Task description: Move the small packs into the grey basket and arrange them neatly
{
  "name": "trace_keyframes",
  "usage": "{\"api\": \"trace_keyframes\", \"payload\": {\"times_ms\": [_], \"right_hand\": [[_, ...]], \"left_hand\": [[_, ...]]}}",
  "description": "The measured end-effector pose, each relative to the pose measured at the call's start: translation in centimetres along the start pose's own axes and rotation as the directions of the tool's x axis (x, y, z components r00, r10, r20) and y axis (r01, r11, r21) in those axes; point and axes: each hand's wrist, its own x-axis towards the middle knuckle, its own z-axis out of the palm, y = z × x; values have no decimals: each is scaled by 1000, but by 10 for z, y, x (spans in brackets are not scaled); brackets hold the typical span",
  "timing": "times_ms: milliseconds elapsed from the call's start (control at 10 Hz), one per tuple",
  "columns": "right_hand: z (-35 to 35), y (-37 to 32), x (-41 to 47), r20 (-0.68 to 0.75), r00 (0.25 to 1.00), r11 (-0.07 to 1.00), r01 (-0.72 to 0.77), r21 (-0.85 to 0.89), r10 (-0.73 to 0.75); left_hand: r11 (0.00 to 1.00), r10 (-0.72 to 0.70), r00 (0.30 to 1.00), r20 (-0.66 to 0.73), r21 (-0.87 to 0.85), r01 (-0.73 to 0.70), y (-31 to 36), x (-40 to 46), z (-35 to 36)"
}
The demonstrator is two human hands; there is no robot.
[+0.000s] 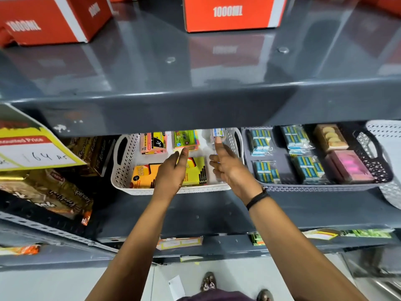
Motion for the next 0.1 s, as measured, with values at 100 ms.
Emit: {"api": "trace_keyframes", "payload": {"times_ms": [100], "right_hand": [[-19, -3, -31, -49, 991, 985, 129, 112, -125]], "left_hand": [[982, 188, 977, -103, 11, -187, 9, -23, 14]]}}
